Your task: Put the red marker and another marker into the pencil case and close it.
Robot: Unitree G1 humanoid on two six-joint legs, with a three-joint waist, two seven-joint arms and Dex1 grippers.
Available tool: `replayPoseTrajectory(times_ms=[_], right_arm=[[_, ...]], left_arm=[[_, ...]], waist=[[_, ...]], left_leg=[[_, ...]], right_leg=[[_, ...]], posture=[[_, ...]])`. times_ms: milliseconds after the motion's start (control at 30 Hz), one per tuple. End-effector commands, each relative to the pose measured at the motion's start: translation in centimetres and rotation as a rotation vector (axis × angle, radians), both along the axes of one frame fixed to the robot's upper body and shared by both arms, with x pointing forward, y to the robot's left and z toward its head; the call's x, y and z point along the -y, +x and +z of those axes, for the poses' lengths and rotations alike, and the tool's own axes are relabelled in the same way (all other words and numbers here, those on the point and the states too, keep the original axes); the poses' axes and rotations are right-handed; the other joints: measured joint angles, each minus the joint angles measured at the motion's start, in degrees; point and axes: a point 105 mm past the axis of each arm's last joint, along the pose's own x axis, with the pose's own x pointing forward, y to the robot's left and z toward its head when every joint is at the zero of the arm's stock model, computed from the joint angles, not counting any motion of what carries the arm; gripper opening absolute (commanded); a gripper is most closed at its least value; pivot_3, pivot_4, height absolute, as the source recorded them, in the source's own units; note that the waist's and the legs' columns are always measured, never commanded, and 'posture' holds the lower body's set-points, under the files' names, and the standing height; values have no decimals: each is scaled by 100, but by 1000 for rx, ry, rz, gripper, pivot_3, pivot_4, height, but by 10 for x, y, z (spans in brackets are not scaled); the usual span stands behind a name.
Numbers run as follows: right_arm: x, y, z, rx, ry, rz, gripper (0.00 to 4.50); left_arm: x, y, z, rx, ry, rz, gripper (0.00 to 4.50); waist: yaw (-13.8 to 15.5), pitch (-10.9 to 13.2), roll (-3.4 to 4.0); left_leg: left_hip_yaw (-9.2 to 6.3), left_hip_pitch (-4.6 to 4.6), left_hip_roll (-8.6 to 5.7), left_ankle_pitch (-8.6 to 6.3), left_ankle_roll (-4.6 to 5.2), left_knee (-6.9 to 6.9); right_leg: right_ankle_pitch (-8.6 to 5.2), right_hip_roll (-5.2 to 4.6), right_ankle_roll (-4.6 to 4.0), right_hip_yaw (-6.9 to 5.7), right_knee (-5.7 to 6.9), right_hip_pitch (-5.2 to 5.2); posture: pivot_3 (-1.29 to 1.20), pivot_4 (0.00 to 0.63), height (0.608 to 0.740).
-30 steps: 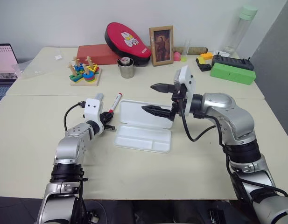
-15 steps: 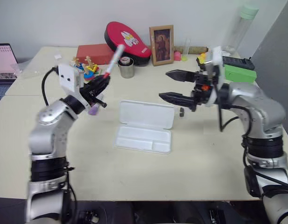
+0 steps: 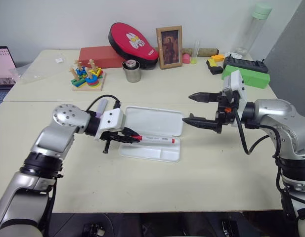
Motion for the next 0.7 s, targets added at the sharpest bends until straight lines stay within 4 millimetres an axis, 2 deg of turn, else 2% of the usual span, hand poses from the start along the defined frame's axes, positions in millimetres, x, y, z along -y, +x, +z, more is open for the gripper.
replayPoseTrajectory(times_ms=[33, 167, 433, 500, 700], right_arm=[[-2, -11, 8, 54, -14, -10, 4500], [-1, -17, 6, 43, -11, -29, 4500], [-1, -19, 2, 24, -10, -30, 4500], [-3, -19, 2, 22, -10, -25, 4500], [-5, -17, 3, 24, -7, 1, 4500]], left_arm=[[-3, 12, -4, 68, 99, -38, 240], [0, 24, -8, 79, 120, -18, 240], [3, 24, -8, 61, 83, -5, 240], [5, 23, -9, 48, 69, -1, 940], [8, 21, 4, 43, -15, 61, 2012]], waist=[[0, 0, 0], [-5, 0, 0], [-15, 0, 0], [-14, 0, 0], [-14, 0, 0]], left_leg=[[-1, 0, 0, 0, 0, 0], [-2, 0, 1, 0, 0, 1], [-3, 0, 1, 0, 0, 1], [-3, 0, 1, 0, 0, 3], [-4, 0, 1, 0, 0, 4]], right_leg=[[0, 0, 0, -1, 0, 0], [-1, 1, 1, -1, 1, 1], [0, 1, 1, -1, 4, 1], [-1, 1, 2, -1, 5, 2], [-1, 1, 1, -1, 9, 2]], posture=[[0, 150, 740], [0, 150, 740], [0, 150, 740], [0, 150, 740], [0, 150, 740]])
